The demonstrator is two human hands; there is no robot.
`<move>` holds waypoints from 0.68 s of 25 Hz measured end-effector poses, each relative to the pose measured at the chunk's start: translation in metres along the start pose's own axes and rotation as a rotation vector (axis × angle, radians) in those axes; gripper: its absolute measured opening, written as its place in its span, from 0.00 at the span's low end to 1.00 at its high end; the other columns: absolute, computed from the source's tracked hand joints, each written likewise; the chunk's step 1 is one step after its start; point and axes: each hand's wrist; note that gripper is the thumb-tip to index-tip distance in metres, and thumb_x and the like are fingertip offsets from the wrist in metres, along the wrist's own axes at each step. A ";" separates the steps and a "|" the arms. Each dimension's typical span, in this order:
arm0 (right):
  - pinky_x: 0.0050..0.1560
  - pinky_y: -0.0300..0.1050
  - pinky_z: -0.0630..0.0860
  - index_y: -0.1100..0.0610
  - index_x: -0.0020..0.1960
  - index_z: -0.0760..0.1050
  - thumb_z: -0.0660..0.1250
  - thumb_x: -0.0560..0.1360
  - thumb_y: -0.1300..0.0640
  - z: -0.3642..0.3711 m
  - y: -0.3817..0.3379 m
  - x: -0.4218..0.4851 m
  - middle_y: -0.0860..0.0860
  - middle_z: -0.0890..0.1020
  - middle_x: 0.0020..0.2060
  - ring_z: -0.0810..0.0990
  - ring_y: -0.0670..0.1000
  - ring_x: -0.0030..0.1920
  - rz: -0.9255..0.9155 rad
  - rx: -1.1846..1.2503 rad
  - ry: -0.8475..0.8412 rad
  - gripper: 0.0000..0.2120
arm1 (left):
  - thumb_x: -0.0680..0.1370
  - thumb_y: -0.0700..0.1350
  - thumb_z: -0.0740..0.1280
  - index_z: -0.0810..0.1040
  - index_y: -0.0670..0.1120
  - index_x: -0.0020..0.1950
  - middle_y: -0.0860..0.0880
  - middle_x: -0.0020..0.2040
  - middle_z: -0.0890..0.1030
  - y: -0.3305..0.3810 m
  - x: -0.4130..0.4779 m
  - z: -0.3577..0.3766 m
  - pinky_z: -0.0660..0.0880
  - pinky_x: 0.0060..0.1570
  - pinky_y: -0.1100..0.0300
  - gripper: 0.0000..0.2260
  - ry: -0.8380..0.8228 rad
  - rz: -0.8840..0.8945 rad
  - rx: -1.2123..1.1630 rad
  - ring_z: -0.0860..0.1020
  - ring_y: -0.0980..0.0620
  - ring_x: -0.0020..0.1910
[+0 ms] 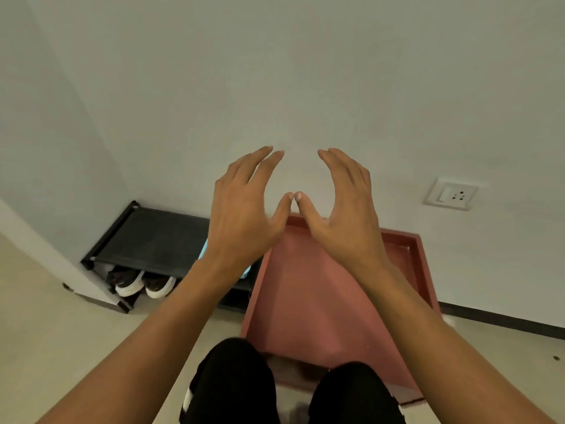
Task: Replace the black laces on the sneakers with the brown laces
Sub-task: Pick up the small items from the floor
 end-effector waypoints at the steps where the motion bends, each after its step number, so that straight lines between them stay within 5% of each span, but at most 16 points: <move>1: 0.78 0.48 0.66 0.52 0.80 0.65 0.70 0.81 0.45 0.015 0.014 0.010 0.46 0.67 0.78 0.60 0.45 0.80 0.010 0.029 -0.009 0.32 | 0.80 0.53 0.70 0.70 0.51 0.79 0.54 0.78 0.70 -0.012 0.008 0.017 0.69 0.72 0.47 0.28 0.011 0.005 -0.032 0.68 0.52 0.77; 4: 0.77 0.37 0.63 0.53 0.80 0.67 0.72 0.81 0.48 0.044 0.045 0.054 0.46 0.69 0.78 0.63 0.44 0.79 0.000 0.094 0.017 0.30 | 0.80 0.48 0.72 0.72 0.47 0.77 0.52 0.76 0.73 -0.037 0.049 0.057 0.68 0.72 0.47 0.26 0.099 0.030 -0.109 0.69 0.51 0.76; 8: 0.77 0.40 0.66 0.53 0.80 0.67 0.72 0.81 0.50 0.062 0.051 0.105 0.46 0.70 0.77 0.65 0.45 0.78 0.006 0.136 -0.047 0.30 | 0.80 0.46 0.73 0.73 0.44 0.76 0.49 0.76 0.74 -0.053 0.083 0.067 0.70 0.71 0.44 0.25 0.111 -0.061 -0.137 0.70 0.49 0.76; 17: 0.74 0.30 0.63 0.52 0.80 0.67 0.71 0.80 0.48 0.043 -0.032 0.183 0.45 0.69 0.78 0.64 0.44 0.79 0.034 0.222 -0.340 0.30 | 0.80 0.50 0.71 0.71 0.45 0.78 0.50 0.77 0.72 -0.059 0.131 -0.045 0.68 0.74 0.45 0.27 -0.001 -0.353 -0.079 0.69 0.50 0.76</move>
Point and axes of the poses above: each hand's wrist, its own x-axis towards the middle knuckle, its own z-axis out of the palm, y = z × x
